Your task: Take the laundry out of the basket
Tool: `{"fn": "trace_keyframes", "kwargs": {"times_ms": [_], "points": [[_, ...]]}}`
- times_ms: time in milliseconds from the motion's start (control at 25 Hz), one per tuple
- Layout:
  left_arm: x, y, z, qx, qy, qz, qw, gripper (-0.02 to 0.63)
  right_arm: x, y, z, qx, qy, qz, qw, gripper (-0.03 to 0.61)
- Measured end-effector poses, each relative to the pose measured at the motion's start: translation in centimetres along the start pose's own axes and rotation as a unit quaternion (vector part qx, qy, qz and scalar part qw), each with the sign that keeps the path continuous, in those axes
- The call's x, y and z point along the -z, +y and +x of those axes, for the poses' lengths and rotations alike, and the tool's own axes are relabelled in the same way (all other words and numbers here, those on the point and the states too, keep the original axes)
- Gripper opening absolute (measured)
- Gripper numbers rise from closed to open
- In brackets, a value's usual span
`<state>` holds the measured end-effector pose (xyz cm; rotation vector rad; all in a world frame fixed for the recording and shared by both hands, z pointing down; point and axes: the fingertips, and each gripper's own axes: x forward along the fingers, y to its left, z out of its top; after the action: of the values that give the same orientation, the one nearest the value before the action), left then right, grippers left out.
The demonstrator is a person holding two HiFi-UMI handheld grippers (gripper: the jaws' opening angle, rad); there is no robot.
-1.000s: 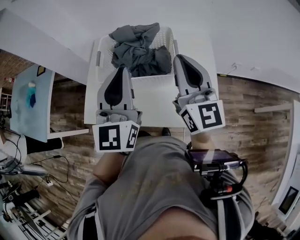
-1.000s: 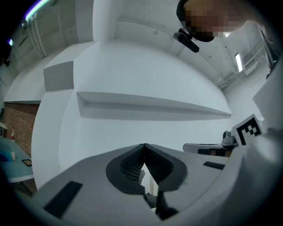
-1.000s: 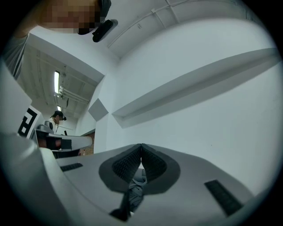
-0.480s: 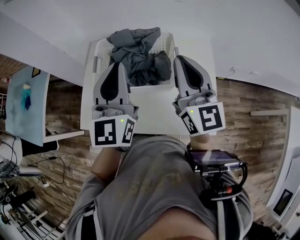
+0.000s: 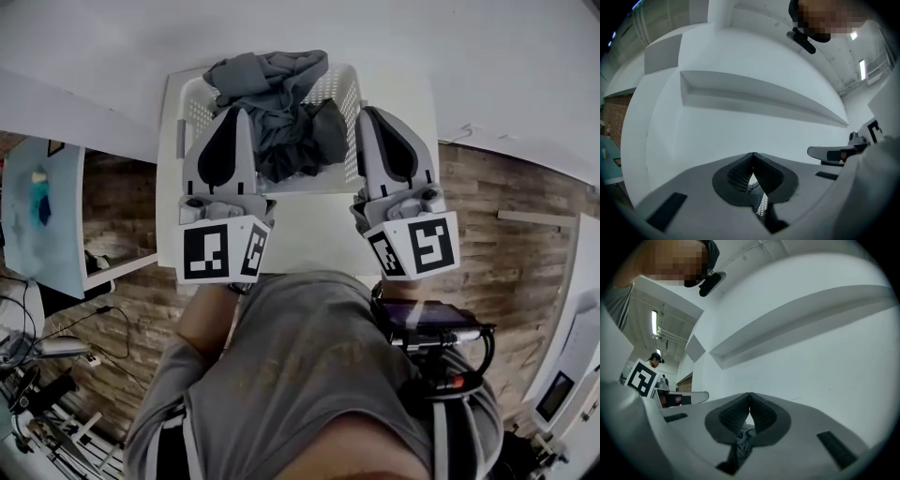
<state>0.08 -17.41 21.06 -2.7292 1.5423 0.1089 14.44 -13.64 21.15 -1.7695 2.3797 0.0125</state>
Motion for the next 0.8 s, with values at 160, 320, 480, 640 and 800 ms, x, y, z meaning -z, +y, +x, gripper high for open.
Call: {"fn": "trace_keyframes", "kwargs": {"times_ms": [160, 320, 480, 640, 800], "points": [[1.3, 1.2, 1.6, 0.005, 0.021, -0.010, 0.9997, 0.009, 0.7, -0.3, 1.5, 0.007, 0.008, 0.005, 1.000, 0.008], [2.9, 3.0, 3.0, 0.002, 0.044, -0.024, 0.9988, 0.009, 1.8, -0.2, 3.2, 0.013, 0.019, 0.013, 1.000, 0.008], [4.8, 4.5, 4.2, 0.005, 0.067, -0.042, 0.9968, 0.009, 2.8, 0.1, 4.6, 0.019, 0.030, 0.016, 0.999, 0.008], [6.8, 5.8, 5.3, 0.005, 0.090, -0.068, 0.9936, 0.079, 4.3, 0.0, 6.0, 0.027, 0.046, 0.021, 0.998, 0.008], [8.4, 6.1, 6.4, 0.013, 0.108, -0.091, 0.9899, 0.175, 5.4, -0.5, 7.2, 0.030, 0.058, 0.023, 0.998, 0.008]]}}
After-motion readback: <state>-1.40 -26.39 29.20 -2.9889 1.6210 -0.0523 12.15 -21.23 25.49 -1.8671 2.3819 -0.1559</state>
